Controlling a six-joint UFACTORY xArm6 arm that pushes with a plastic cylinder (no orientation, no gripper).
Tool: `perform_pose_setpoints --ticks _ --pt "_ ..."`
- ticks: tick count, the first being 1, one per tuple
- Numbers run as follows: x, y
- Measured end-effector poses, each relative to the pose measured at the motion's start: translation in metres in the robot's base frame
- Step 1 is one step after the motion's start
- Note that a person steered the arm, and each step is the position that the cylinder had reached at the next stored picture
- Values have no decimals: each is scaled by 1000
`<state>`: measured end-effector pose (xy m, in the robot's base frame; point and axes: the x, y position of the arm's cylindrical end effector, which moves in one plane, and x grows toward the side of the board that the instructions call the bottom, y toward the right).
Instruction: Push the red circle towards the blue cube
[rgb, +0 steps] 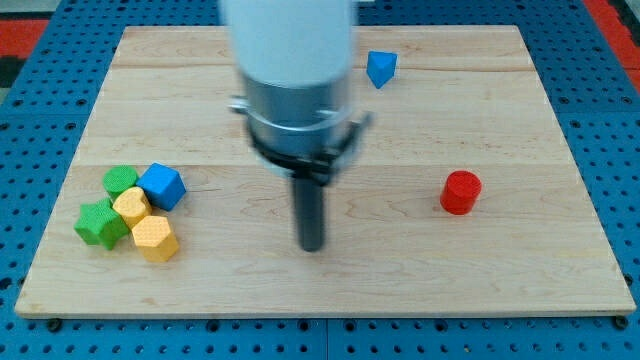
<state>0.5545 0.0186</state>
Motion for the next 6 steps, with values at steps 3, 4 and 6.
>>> perform_pose_setpoints --ticks 3,4,6 --pt "-72 139" --pt "-76 21" --pt "-70 -102"
